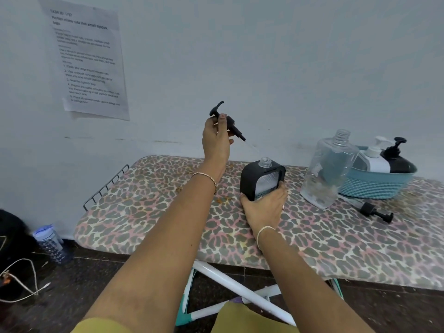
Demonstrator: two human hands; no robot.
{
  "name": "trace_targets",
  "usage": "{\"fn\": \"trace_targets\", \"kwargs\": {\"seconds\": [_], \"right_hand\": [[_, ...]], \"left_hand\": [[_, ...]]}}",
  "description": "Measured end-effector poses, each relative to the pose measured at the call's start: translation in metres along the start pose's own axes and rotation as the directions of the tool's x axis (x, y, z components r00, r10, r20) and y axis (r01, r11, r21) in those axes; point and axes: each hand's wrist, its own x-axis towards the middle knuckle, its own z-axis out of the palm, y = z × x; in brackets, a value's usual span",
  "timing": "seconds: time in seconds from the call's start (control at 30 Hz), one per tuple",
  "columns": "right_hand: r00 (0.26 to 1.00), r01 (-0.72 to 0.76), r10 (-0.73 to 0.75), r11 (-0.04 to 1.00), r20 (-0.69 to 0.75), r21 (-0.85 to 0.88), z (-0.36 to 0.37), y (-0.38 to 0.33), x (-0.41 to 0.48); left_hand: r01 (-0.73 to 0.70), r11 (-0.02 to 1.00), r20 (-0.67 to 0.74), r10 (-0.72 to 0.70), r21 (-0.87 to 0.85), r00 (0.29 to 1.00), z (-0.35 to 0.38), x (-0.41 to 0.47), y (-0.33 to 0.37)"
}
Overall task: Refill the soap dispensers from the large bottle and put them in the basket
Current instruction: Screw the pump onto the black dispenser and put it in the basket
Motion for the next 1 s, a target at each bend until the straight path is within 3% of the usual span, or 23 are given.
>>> {"fn": "trace_targets", "kwargs": {"seconds": [0.53,1.0], "right_hand": [[1.0,-0.02,0.02,0.999,0.016,0.027,-0.002,0.0,0.002],[1.0,-0.016,0.016,0.999,0.002,0.033,0.0,0.0,0.002]], "left_hand": [[-0.251,0.907,0.285,0.156,0.338,0.946,0.042,-0.016,-0.026],[-0.234,0.916,0.298,0.135,0.327,0.945,0.043,-0.026,-0.027]]}}
